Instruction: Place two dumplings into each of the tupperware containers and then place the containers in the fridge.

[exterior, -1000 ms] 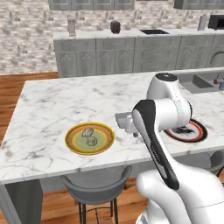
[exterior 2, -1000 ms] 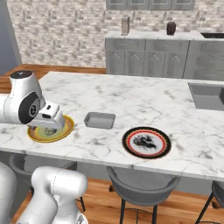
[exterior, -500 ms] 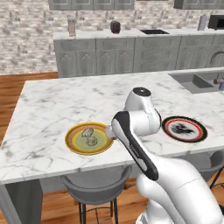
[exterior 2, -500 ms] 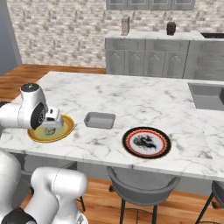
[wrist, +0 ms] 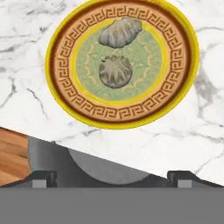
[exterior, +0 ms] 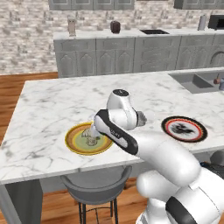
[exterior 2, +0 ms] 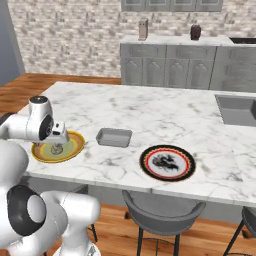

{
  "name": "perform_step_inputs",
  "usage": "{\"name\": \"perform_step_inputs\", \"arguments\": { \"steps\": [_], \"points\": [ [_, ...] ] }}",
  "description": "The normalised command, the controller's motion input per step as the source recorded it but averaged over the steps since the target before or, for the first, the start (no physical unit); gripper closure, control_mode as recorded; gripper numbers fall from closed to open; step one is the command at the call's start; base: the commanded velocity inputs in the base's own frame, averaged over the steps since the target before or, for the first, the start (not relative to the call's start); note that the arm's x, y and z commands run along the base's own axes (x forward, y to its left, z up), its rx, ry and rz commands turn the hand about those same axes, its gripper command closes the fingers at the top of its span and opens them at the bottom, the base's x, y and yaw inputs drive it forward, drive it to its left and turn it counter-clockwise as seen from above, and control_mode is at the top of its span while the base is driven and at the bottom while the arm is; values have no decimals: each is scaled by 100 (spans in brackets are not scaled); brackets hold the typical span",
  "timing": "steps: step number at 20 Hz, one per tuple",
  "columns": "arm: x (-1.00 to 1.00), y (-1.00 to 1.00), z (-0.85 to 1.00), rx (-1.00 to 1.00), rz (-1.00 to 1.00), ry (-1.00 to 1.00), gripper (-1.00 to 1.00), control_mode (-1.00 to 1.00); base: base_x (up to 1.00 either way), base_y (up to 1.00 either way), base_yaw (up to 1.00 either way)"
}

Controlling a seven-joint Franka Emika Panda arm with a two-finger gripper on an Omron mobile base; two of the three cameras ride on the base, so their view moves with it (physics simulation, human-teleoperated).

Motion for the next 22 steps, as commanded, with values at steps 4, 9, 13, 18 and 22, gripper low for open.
{"name": "perform_step_inputs", "arguments": {
  "steps": [4, 9, 13, 18, 22],
  "points": [
    [47, 28, -33, 0, 2, 6, -100, -100, 0, 0, 0],
    [45, 21, -41, 0, 1, 1, -100, -100, 0, 0, 0],
    [37, 10, -40, 0, 0, 3, -100, -100, 0, 0, 0],
    [36, 0, -39, 0, 0, 1, -100, -100, 0, 0, 0],
    [36, 9, -36, 0, 0, 1, -100, -100, 0, 0, 0]
  ]
}}
